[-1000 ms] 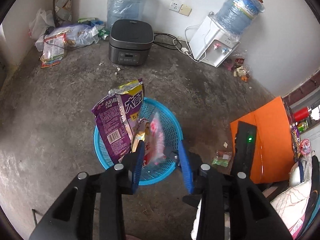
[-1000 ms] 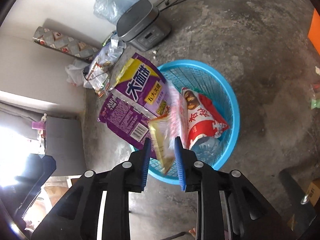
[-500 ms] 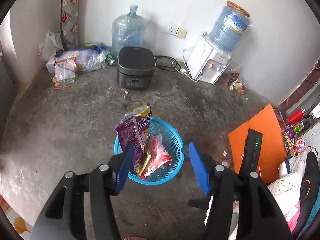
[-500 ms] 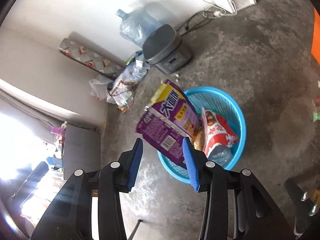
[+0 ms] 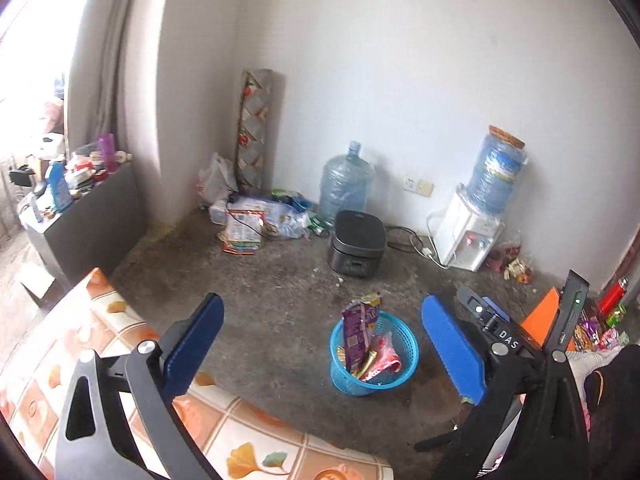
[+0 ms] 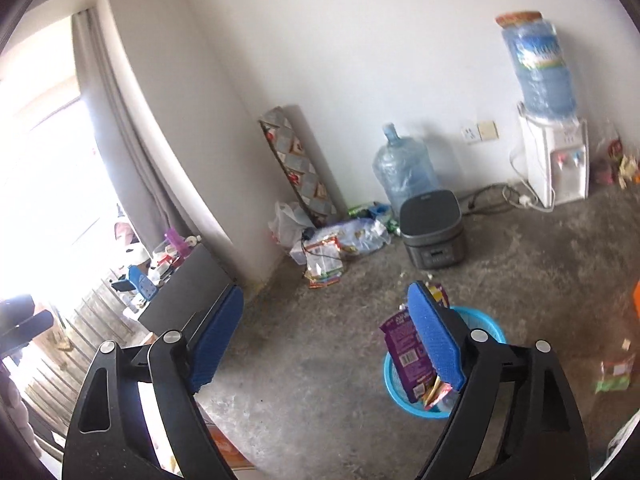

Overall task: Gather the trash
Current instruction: 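Move both tools back to the table toward the white glove, then grasp the white glove with the left gripper while the right gripper grasps the blue-white box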

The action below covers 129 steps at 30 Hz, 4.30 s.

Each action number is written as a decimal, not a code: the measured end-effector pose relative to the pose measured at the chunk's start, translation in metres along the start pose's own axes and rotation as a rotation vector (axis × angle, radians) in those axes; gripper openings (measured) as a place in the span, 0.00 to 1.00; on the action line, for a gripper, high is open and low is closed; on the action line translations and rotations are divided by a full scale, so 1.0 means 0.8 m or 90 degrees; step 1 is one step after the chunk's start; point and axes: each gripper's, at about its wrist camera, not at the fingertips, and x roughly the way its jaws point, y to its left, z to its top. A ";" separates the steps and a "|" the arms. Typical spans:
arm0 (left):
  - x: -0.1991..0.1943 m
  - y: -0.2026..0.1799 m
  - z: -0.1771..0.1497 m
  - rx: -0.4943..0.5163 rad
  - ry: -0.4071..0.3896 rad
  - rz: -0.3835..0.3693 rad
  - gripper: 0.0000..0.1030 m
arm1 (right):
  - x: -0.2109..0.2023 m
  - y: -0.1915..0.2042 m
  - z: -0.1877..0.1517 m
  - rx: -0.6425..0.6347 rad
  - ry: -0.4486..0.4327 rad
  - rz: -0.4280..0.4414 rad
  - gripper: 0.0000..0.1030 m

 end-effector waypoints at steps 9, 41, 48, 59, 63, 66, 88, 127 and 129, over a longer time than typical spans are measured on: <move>-0.141 0.080 -0.035 -0.124 -0.090 0.063 0.94 | -0.033 0.100 -0.013 -0.166 -0.025 0.021 0.88; -0.239 0.202 -0.332 -0.286 0.079 0.200 0.83 | -0.084 0.274 -0.227 -0.327 0.453 0.444 0.45; -0.219 0.210 -0.339 -0.295 0.097 0.166 0.58 | -0.071 0.302 -0.267 -0.415 0.488 0.414 0.29; -0.180 0.214 -0.329 -0.355 0.130 0.068 0.46 | -0.057 0.268 -0.238 -0.304 0.519 0.433 0.26; -0.153 0.207 -0.317 -0.357 0.162 0.079 0.66 | -0.050 0.244 -0.225 -0.239 0.526 0.425 0.26; -0.134 0.192 -0.312 -0.318 0.182 0.098 0.67 | -0.043 0.227 -0.219 -0.201 0.530 0.413 0.26; -0.145 0.177 -0.312 -0.233 0.166 0.099 0.07 | -0.032 0.201 -0.222 -0.129 0.545 0.396 0.26; -0.134 0.150 -0.333 -0.196 0.228 0.034 0.06 | -0.024 0.192 -0.217 -0.115 0.549 0.392 0.27; -0.133 0.145 -0.332 -0.205 0.224 0.022 0.06 | -0.024 0.192 -0.216 -0.112 0.548 0.390 0.27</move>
